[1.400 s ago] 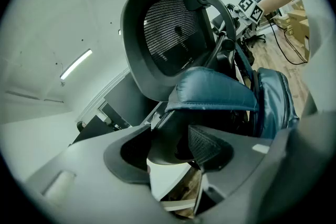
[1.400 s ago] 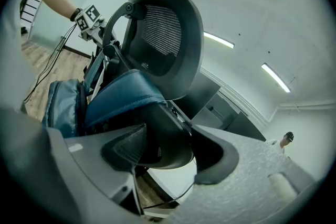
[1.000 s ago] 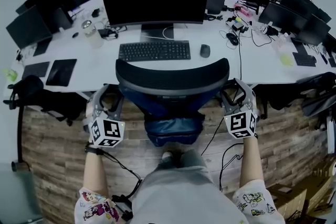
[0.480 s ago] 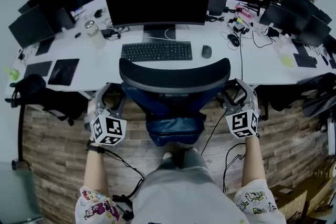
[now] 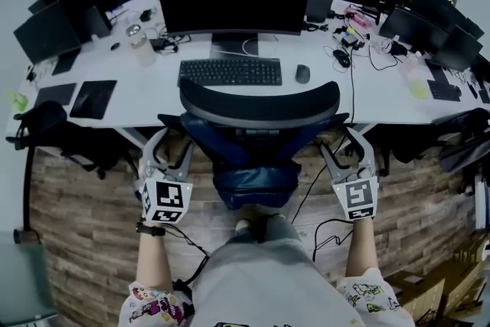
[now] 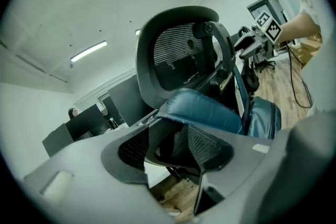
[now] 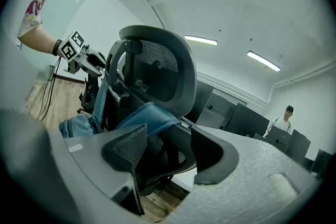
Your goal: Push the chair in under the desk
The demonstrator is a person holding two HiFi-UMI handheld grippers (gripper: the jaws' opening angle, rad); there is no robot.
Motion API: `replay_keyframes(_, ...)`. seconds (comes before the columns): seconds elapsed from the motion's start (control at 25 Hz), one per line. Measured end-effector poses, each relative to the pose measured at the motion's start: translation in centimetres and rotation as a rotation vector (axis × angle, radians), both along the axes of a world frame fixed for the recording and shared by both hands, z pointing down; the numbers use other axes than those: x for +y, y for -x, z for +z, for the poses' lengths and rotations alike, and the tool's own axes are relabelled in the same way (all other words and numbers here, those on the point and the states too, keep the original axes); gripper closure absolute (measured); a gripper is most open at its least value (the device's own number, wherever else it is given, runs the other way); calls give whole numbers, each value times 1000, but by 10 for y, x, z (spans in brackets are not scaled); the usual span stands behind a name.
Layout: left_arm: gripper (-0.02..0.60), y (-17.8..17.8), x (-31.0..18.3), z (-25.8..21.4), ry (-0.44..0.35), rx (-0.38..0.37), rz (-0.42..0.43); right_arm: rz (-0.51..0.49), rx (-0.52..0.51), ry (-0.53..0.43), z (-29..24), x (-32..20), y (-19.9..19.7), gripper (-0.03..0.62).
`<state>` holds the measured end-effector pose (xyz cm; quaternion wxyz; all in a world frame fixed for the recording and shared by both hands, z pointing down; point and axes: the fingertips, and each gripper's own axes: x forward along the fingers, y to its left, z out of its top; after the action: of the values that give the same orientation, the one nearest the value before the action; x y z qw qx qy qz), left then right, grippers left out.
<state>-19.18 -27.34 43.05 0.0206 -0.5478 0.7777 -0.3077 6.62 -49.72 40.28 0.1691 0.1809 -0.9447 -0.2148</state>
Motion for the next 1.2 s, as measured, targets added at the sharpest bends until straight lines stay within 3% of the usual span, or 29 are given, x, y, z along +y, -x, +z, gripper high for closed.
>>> replay_keyframes(0.32,351,-39,17,5,-69,195,-16,-71,-81,180,8,54,11,339)
replay_keyframes(0.52,372,-72,21,13,-104,313,4,-111,-126,270,15,83,16,376)
replay_keyframes(0.88,445,-118,27,28,-107,381,47,-123,-161,405,36,119,7,459)
replay_keyframes(1.2,492,-126,39,35,-143,445,27,-107,-165,456,44,132,-7,546)
